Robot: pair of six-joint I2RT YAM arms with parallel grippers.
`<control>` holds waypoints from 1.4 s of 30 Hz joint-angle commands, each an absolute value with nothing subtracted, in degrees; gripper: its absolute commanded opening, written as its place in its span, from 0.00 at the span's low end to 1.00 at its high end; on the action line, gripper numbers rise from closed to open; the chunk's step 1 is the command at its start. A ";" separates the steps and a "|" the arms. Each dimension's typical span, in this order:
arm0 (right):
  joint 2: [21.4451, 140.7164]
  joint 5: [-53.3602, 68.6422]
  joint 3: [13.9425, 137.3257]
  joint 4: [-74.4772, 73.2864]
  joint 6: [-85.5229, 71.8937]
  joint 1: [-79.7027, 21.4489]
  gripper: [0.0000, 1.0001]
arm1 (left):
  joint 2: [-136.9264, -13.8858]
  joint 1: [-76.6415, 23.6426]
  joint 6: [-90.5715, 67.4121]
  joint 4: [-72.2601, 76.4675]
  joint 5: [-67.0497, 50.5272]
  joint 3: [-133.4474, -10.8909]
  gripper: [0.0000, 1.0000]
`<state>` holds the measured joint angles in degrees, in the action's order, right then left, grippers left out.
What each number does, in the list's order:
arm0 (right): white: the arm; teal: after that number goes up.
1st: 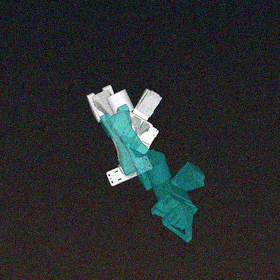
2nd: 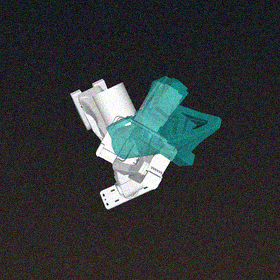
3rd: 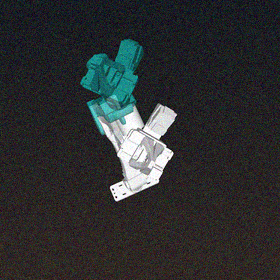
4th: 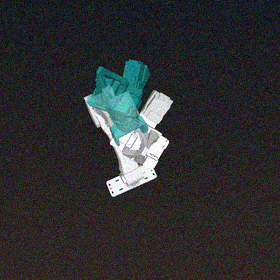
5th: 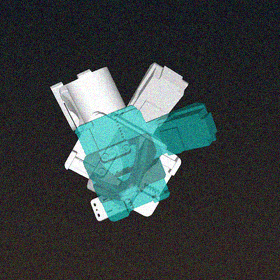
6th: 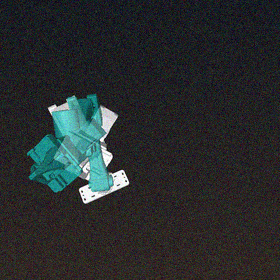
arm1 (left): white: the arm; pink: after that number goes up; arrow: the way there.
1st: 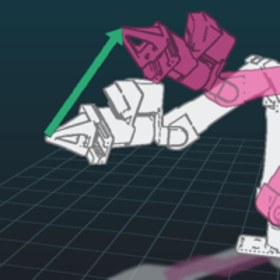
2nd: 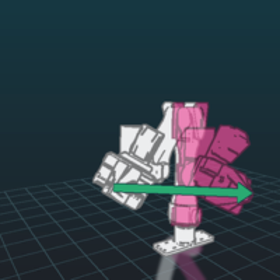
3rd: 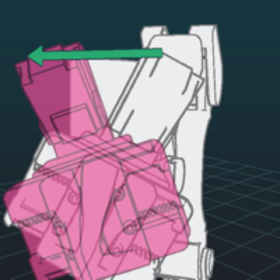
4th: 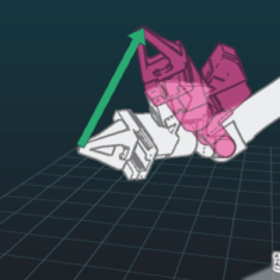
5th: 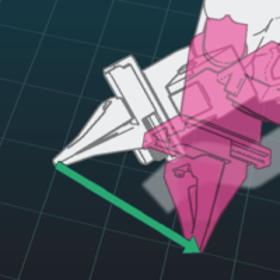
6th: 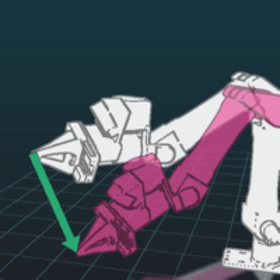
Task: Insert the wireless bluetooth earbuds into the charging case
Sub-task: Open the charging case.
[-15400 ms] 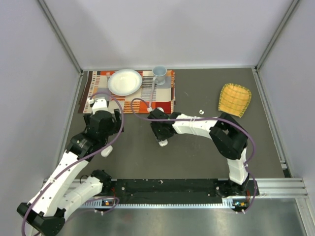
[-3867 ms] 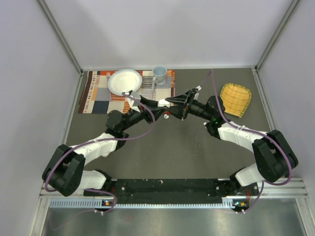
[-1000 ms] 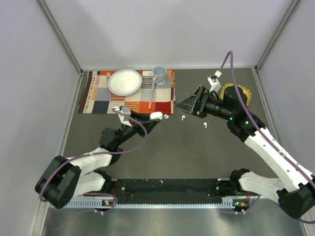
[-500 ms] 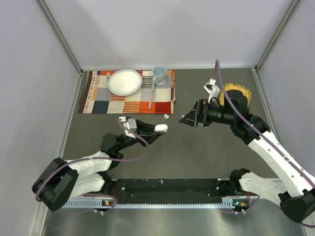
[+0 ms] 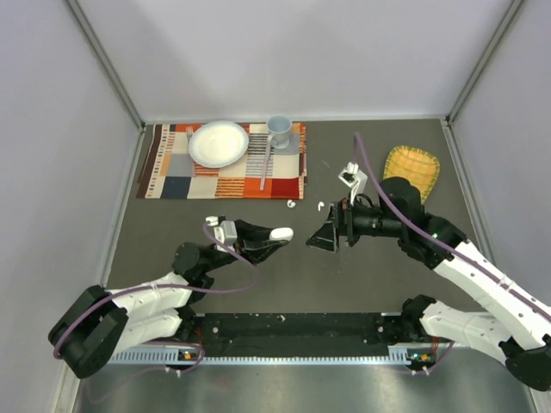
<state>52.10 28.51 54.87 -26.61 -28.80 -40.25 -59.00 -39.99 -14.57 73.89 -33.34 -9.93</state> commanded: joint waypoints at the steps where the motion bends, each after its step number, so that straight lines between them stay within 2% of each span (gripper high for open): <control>1: 51.86 25.93 54.06 -23.30 -30.23 -42.71 0.89 | -57.83 -40.87 -13.89 95.62 -32.43 -9.49 0.00; 9: 55.28 23.73 53.44 -18.39 -33.13 -45.35 0.89 | -56.87 -41.04 -14.94 95.62 -31.12 -9.32 0.00; 15: 55.19 22.23 48.62 -9.16 -49.45 -45.35 0.91 | -57.30 -41.13 -14.94 95.62 -30.94 -9.32 0.00; 19: 55.46 26.01 40.53 11.28 -67.62 -45.35 0.91 | -57.30 -41.13 -14.77 95.54 -30.41 -9.40 0.00; 34: 61.42 26.89 30.06 39.10 -86.72 -45.35 0.92 | -58.80 -41.75 -14.86 95.54 -29.18 -10.28 0.00; 37: 63.36 27.86 29.45 43.84 -90.33 -45.35 0.88 | -59.06 -42.01 -14.42 95.62 -28.57 -10.28 0.00; 40: 66.17 28.21 27.60 52.78 -95.25 -45.35 0.80 | -59.50 -42.19 -14.06 95.54 -28.39 -10.46 0.00; 42: 68.02 29.00 27.33 55.45 -97.11 -45.35 0.71 | -59.94 -42.27 -13.98 95.62 -28.30 -10.55 0.00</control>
<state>65.47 27.33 28.10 41.06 -89.89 -44.91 -59.29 -41.80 -14.81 73.84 -29.23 -9.89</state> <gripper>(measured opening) 0.776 0.339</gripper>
